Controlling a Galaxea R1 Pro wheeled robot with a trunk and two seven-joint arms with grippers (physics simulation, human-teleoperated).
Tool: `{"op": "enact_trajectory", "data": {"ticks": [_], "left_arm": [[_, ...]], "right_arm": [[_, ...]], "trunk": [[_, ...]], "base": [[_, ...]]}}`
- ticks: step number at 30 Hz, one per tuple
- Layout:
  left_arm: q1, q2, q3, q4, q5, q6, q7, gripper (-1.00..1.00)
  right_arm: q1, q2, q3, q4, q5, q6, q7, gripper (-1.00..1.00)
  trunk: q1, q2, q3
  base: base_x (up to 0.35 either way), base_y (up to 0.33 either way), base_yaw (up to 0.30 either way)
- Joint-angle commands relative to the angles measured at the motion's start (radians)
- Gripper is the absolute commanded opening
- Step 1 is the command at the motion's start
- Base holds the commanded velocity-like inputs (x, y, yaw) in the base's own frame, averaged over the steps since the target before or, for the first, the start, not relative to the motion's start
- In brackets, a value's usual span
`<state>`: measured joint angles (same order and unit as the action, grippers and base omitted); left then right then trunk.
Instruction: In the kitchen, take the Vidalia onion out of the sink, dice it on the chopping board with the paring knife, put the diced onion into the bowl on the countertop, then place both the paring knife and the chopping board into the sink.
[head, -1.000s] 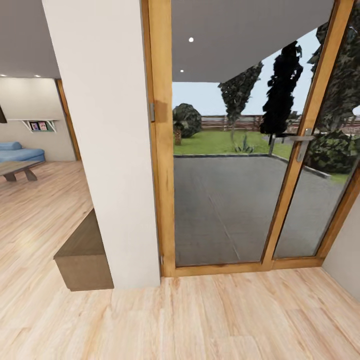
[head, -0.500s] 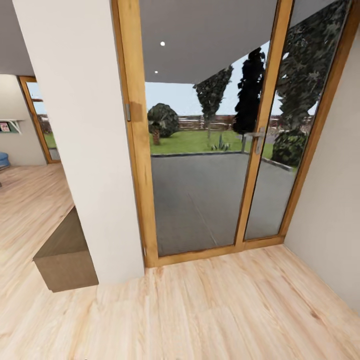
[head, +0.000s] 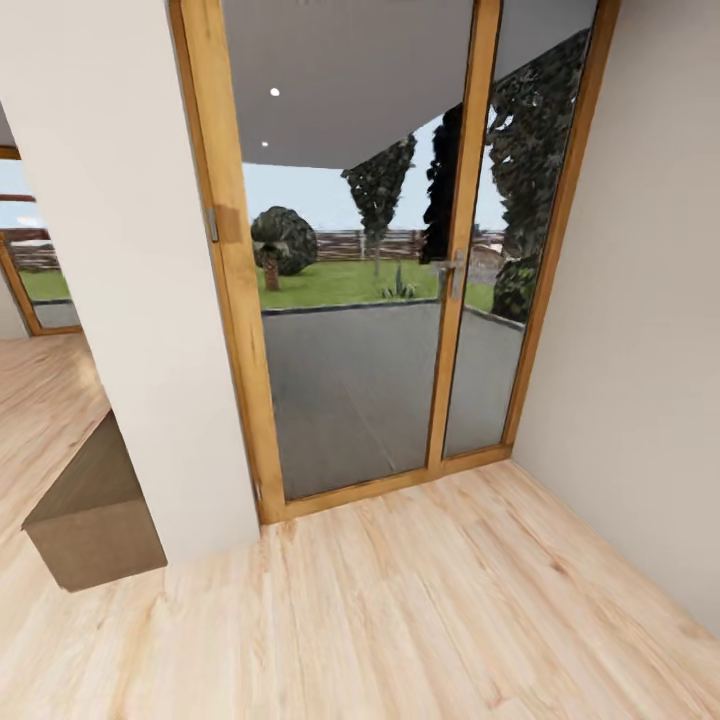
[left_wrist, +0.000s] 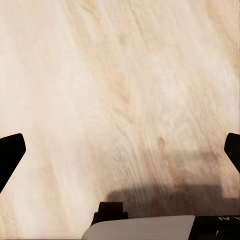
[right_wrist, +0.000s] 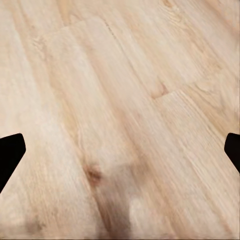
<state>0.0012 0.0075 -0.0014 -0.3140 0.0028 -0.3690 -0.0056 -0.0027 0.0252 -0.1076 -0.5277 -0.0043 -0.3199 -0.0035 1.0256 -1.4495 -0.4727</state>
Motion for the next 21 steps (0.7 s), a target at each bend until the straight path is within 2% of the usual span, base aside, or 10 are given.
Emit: {"op": "enact_trajectory", "data": {"ticks": [1, 11, 21], "left_arm": [[0.000, 0.000, 0.000, -0.001, 0.000, -0.002, -0.001, 1.00], [0.000, 0.000, 0.000, -0.001, 0.000, -0.002, -0.001, 1.00], [0.000, 0.000, -0.001, -0.001, -0.001, -0.002, 0.000, 1.00]], "right_arm": [[0.000, 0.001, -0.003, 0.000, 0.000, -0.002, 0.000, 1.00], [0.000, 0.001, -0.003, -0.001, 0.000, -0.002, 0.000, 1.00], [0.000, -0.007, -0.004, -0.002, 0.000, -0.002, 0.000, 1.00]], "trunk": [[-0.001, -0.001, -0.001], [-0.001, -0.001, -0.001], [-0.001, -0.001, -0.001]], "base": [[-0.333, 0.000, -0.270], [-0.334, -0.010, -0.271], [-0.333, -0.110, -0.271]]}}
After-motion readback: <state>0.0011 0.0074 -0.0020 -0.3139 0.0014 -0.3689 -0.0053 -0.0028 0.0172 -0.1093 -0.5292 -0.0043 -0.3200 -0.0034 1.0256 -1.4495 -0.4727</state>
